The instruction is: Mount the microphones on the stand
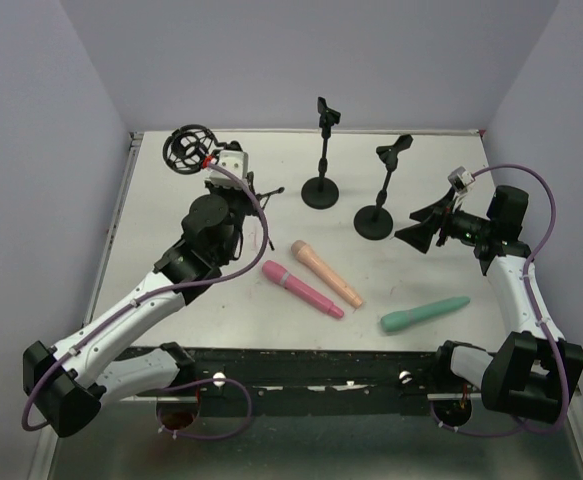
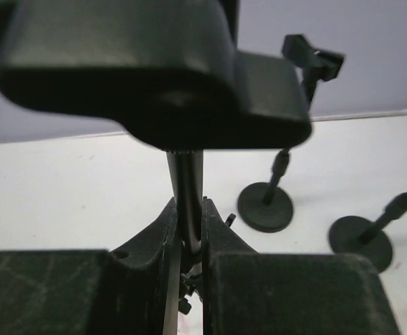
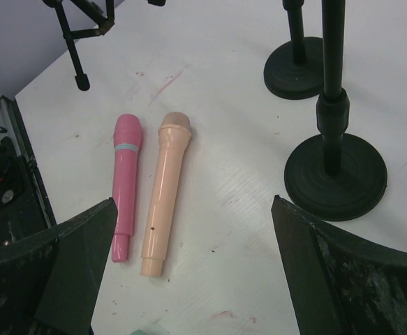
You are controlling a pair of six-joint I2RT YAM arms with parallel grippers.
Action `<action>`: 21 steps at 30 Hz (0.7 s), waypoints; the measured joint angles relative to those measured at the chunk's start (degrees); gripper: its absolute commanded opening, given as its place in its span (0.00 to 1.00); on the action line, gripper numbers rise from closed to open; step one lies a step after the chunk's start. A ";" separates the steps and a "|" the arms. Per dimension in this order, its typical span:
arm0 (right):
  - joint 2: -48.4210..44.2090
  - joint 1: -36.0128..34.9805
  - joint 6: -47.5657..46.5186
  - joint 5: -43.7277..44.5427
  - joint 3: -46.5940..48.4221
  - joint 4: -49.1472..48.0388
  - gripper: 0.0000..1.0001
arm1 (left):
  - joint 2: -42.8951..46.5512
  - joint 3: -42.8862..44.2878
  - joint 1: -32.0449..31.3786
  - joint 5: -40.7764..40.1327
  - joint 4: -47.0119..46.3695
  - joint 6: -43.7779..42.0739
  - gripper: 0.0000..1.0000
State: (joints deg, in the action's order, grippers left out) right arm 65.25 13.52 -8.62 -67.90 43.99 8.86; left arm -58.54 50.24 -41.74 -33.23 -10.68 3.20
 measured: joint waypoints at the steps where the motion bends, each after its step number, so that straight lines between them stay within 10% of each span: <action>1: 0.02 0.00 0.00 -0.02 0.00 0.00 1.00 | -0.17 1.88 -0.04 1.88 1.01 1.27 0.00; 21: 0.00 0.00 -0.02 -0.83 0.02 0.28 1.00 | -27.32 19.06 -9.29 12.00 3.32 9.92 0.00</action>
State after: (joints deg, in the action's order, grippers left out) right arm 65.25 13.52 -8.64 -68.73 44.01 9.15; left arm -85.86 69.30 -51.03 -21.23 -7.35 13.13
